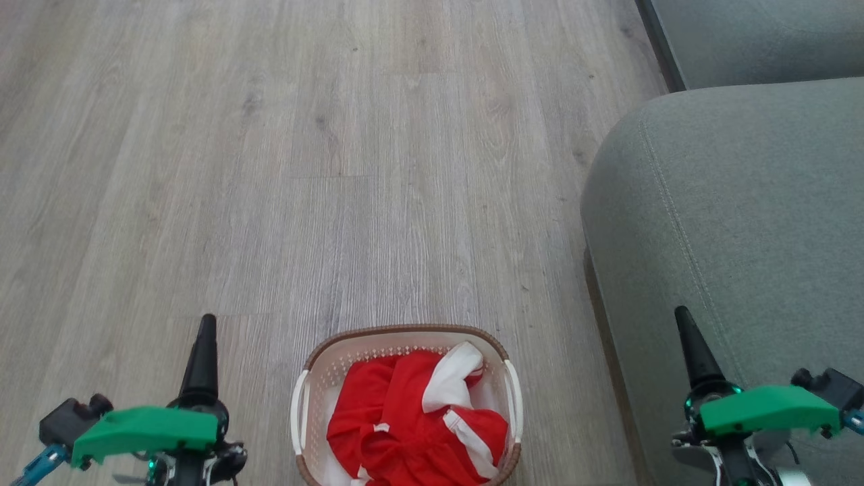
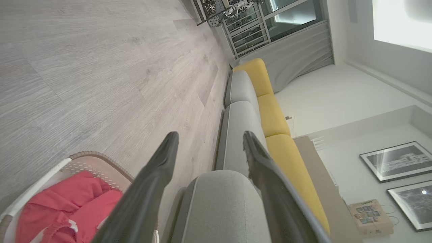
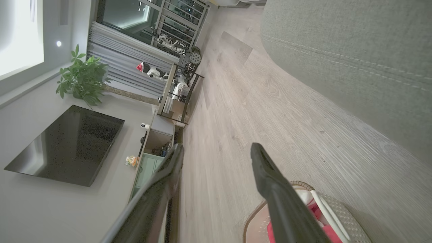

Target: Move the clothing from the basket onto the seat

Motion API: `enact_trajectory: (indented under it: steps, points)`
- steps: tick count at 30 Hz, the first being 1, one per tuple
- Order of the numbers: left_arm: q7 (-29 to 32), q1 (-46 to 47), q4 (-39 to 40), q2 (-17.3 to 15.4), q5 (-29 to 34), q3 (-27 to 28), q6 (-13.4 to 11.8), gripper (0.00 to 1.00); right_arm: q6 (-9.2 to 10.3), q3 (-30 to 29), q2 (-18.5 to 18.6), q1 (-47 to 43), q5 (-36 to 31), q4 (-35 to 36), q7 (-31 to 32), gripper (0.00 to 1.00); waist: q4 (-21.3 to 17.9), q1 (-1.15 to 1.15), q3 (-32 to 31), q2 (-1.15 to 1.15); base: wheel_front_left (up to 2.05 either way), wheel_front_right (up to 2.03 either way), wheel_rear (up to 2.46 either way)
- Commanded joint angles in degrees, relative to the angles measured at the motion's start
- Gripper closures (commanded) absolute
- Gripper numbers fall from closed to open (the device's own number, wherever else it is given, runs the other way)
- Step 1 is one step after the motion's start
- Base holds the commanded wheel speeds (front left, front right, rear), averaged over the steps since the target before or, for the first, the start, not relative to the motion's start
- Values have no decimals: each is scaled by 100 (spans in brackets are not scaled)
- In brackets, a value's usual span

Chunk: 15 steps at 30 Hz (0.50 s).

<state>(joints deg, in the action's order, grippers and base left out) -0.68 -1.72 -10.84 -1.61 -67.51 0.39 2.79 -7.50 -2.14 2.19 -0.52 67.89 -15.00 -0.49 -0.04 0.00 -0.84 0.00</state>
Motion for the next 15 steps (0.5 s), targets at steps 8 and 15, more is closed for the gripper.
enact_trajectory:
  steps: [8, 15]
  points:
    - [-173, 44, 387, -74, 789, -28, -136, 0, 0, 200, 47, 236, -685, 337, -175, 0, -4, 0, -9, 0, 0, 0, 0]
    - [-290, -37, 481, -83, 1607, -96, -188, 0, 0, 309, 49, 234, -1211, 348, -294, 0, -7, 0, -17, 0, 0, 0, 0]
